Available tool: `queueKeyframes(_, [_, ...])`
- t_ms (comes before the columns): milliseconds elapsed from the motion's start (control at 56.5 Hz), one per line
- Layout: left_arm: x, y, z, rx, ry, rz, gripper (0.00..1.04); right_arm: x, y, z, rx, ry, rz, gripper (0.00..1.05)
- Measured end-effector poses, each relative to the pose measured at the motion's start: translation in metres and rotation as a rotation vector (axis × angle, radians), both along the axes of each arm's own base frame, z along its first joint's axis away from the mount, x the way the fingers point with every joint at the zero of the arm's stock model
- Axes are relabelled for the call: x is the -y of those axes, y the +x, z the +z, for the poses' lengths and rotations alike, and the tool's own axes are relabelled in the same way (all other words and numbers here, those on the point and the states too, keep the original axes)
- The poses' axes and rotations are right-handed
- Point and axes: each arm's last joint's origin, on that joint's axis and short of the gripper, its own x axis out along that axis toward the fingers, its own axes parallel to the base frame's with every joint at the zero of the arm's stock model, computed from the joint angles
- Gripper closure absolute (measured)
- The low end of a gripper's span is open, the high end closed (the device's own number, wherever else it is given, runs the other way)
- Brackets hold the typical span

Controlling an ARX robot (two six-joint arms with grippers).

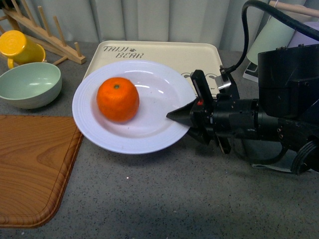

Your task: Place orange and plate with both arms

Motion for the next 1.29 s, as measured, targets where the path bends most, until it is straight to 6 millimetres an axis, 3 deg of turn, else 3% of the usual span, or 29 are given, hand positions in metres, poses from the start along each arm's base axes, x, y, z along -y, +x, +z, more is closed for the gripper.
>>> queueKeyframes(301, [0.000,0.000,0.000,0.000,0.000,0.000,0.07,-0.014,0.037,0.018,0.017,0.024,-0.208,1.01])
queueKeyframes(549, [0.000,0.000,0.000,0.000,0.000,0.000,0.07,-0.043,0.060,0.009,-0.056,0.001,-0.333,1.01])
queueKeyframes(903, [0.000,0.000,0.000,0.000,0.000,0.000,0.07,-0.084,0.094,0.022,-0.085,0.045,-0.443,1.01])
queueKeyframes(1293, [0.000,0.000,0.000,0.000,0.000,0.000,0.07,-0.096,0.117,0.012,-0.169,-0.070,-0.505,1.01])
